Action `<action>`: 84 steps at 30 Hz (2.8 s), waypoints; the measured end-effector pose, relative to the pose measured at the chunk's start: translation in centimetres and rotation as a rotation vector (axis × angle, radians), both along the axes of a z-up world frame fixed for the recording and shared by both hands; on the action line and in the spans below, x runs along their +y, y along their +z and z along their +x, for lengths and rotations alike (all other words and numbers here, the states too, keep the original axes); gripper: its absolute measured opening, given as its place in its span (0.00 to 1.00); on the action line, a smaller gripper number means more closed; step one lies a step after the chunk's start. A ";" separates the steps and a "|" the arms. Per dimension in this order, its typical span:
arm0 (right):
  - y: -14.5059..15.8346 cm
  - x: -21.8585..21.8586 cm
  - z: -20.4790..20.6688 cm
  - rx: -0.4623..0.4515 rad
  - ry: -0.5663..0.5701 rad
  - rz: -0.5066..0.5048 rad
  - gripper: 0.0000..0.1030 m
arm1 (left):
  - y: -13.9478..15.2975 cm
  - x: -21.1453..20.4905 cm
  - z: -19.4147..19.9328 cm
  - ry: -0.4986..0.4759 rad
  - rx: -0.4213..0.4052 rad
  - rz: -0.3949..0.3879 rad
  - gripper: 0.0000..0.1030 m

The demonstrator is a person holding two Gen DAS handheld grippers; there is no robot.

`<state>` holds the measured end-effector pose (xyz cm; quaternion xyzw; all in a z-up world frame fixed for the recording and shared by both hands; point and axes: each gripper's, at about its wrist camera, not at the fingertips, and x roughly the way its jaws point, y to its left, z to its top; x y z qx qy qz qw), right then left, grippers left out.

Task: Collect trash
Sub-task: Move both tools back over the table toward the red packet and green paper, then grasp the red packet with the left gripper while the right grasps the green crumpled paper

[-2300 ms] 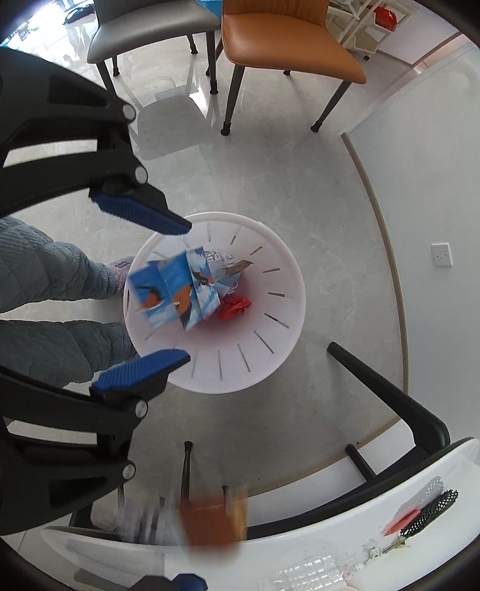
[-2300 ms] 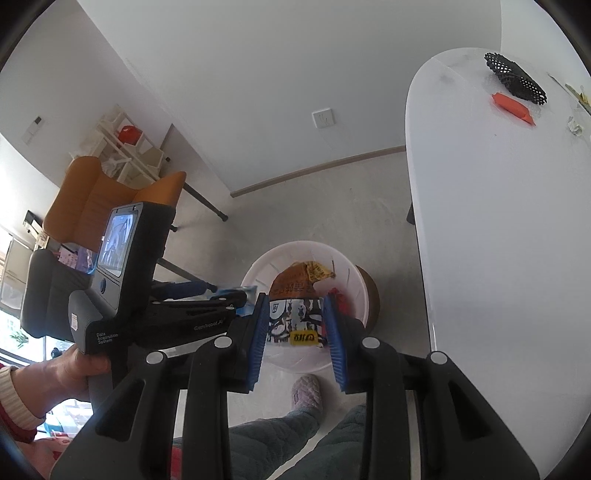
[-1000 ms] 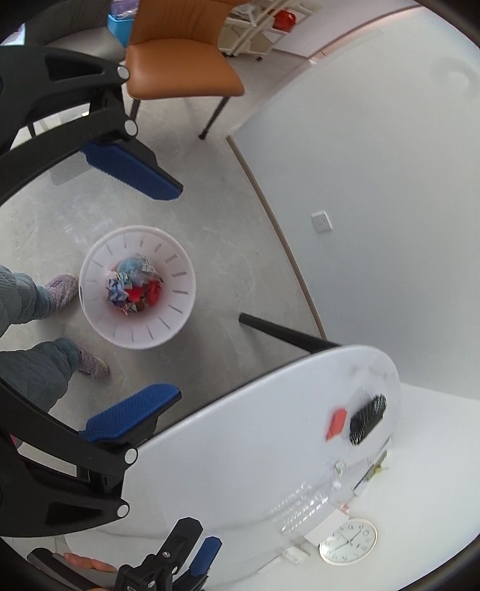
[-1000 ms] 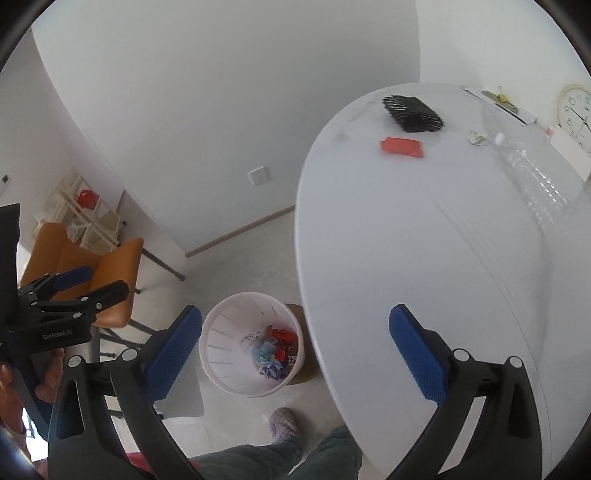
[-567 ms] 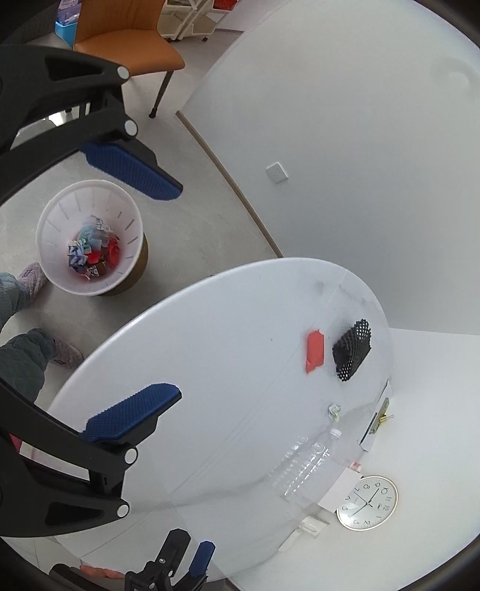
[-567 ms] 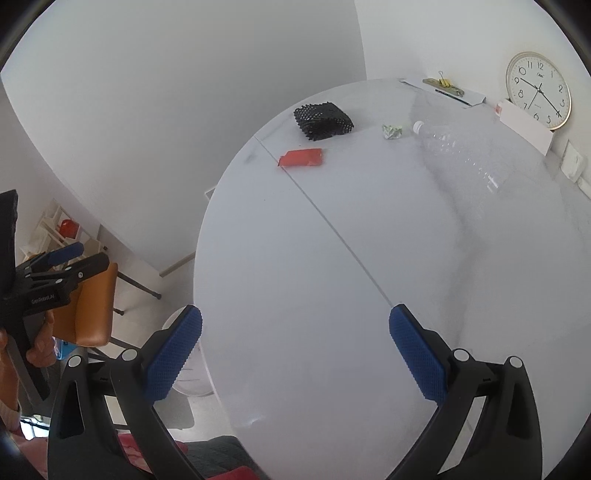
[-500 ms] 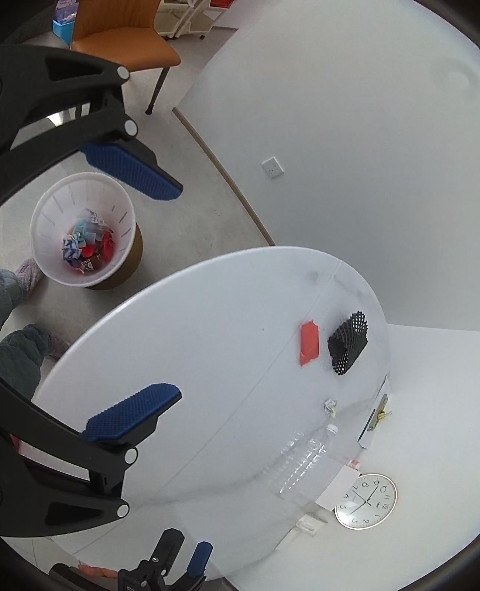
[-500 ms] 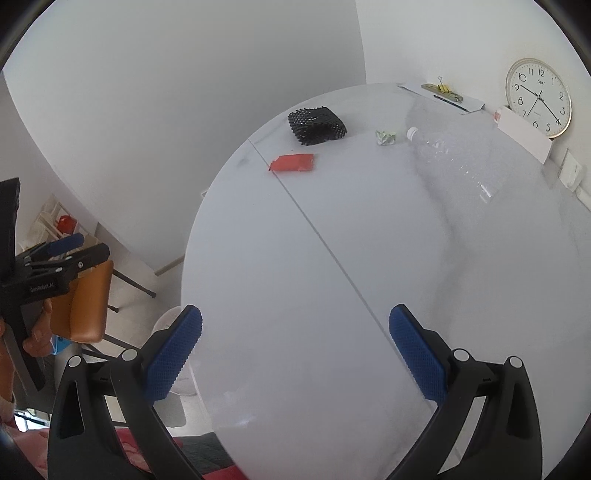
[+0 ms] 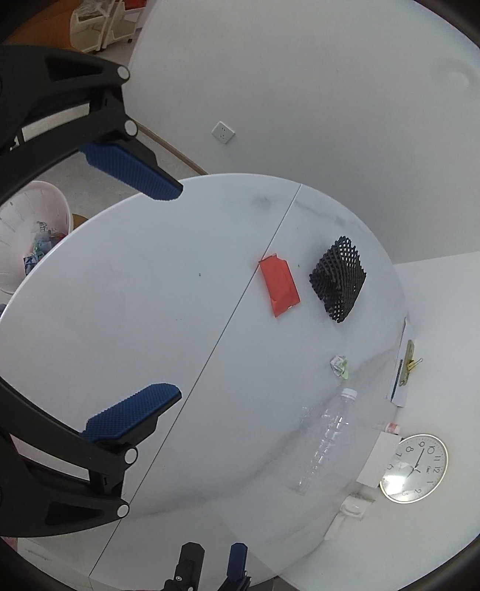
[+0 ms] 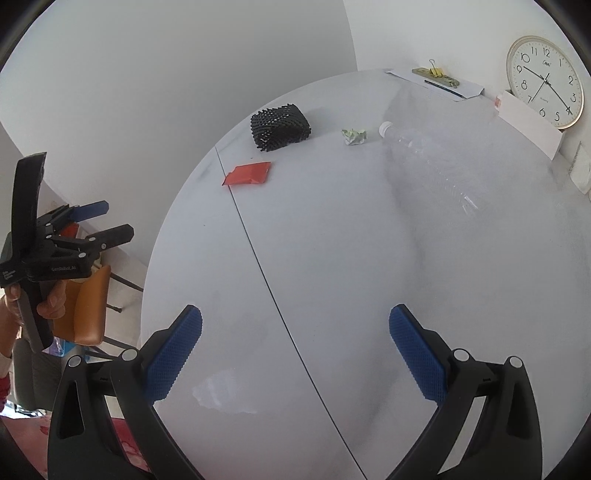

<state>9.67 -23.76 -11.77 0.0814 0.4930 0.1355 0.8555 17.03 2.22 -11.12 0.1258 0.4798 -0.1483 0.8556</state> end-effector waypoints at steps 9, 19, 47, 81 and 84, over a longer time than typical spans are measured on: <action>-1.5 0.3 10.3 0.034 -0.064 0.038 0.98 | -4.9 -1.6 11.1 -0.145 0.022 0.048 0.92; -5.4 1.3 20.7 0.094 -0.064 -0.044 0.98 | -9.4 -4.1 17.4 -0.500 -0.017 0.128 0.92; -9.4 0.1 29.6 0.044 -0.016 -0.007 0.98 | -12.0 -4.7 20.5 -0.657 0.067 0.057 0.66; -10.2 0.3 32.7 0.040 -0.121 -0.146 0.31 | -11.0 0.7 17.3 -0.132 0.192 -0.199 0.40; -8.7 1.2 31.0 0.020 -0.108 -0.126 0.31 | -10.5 1.1 16.3 -0.099 0.184 -0.198 0.40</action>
